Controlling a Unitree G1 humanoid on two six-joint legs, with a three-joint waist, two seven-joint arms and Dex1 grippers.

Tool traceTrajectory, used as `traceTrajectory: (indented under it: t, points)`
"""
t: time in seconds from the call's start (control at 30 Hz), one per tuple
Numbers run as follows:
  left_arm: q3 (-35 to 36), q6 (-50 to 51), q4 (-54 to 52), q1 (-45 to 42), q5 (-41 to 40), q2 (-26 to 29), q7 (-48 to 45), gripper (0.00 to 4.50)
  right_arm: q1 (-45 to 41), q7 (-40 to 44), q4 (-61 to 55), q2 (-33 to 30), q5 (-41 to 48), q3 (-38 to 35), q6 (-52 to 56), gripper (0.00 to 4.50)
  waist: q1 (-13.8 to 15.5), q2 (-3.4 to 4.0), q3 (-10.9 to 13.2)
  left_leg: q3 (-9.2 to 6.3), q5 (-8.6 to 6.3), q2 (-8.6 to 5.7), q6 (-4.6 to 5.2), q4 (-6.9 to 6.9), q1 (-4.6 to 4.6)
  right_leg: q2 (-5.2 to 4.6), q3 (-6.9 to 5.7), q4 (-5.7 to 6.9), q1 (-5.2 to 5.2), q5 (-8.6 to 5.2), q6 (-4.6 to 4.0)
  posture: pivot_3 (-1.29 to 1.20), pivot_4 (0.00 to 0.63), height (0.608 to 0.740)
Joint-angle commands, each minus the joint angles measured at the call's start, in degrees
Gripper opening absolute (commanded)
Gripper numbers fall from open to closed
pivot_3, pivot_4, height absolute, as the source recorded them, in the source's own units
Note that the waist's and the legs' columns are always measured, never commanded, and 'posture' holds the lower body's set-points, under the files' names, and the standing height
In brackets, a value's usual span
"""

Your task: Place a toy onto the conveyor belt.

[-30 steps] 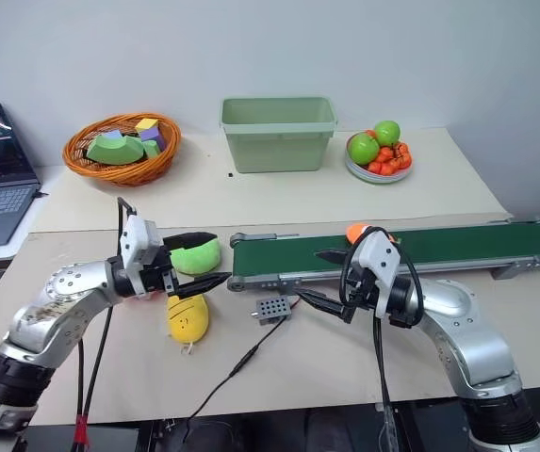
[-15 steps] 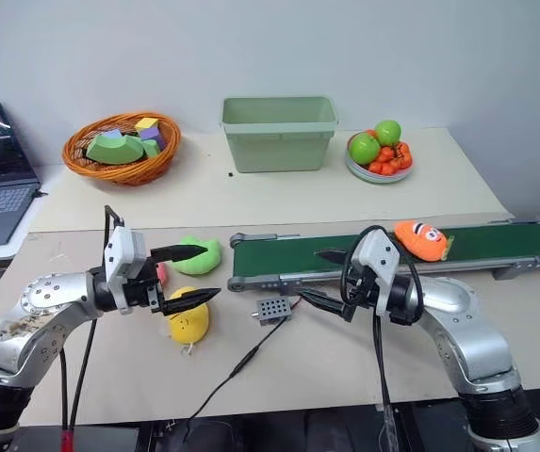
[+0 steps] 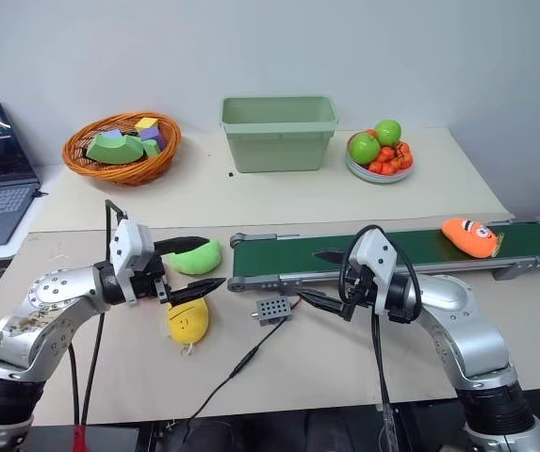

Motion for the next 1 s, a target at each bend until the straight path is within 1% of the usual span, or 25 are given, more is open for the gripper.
traceTrajectory:
  t: [0.03,0.5,1.0]
  points:
    - [1.06,-0.44,1.00,-1.21,1.48,-0.60,0.39,4.48,-0.90,0.24,-1.36,0.13,0.36,-0.54,-1.24,4.50,-0.01,0.00,0.00,0.00,0.00,0.00,0.00,-0.02,0.00,0.00,0.00,0.00,-0.01,0.00,0.00,0.00,0.150,0.728]
    - [1.08,-1.07,1.21,-1.19,2.51,-1.56,-1.63,4.48,-0.72,0.33,-1.32,0.14,0.45,-0.45,-1.20,4.50,0.04,0.00,0.00,0.00,0.01,0.00,-0.01,-0.04,0.00,-0.02,0.00,-0.03,-0.01,0.00,0.00,0.00,0.150,0.728]
    - [1.78,-1.29,1.23,-0.86,1.80,-2.26,-4.19,4.48,-0.13,0.36,-1.93,0.03,0.54,-0.42,-0.92,4.50,0.04,0.00,0.00,0.00,0.01,0.00,-0.01,-0.05,-0.01,-0.02,0.00,-0.06,-0.01,0.00,0.00,0.00,0.150,0.728]
